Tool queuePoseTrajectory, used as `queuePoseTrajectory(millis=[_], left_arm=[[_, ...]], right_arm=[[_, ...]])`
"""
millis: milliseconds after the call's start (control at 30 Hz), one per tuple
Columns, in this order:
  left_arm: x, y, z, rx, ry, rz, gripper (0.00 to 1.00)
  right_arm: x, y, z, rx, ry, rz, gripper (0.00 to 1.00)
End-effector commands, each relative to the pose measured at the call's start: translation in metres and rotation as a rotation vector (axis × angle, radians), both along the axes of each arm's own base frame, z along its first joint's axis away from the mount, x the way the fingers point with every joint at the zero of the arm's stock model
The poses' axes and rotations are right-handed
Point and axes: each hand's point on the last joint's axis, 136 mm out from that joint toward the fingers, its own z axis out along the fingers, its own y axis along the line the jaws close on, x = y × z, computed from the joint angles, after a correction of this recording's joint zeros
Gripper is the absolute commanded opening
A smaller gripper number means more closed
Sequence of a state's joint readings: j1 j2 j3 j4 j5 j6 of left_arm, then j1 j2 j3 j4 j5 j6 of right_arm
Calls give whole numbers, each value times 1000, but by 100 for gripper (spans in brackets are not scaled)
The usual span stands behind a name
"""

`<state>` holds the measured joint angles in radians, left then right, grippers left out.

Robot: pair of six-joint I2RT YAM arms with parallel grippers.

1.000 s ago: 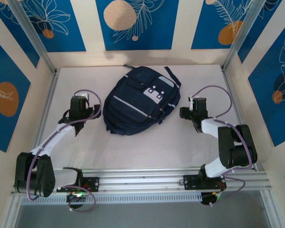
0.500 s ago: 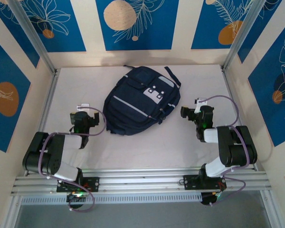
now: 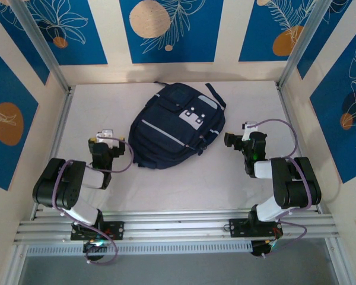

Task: Pack the student bag
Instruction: Reset both arms

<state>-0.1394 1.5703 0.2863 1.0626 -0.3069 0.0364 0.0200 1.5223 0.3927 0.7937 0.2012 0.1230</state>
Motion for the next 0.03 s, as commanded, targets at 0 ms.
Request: queuePoseTrajectory(millis=[0], left_arm=[[7,0,12,-1,-39,-5,100]], right_arm=[[6,2,13,-2,-51,11,99]])
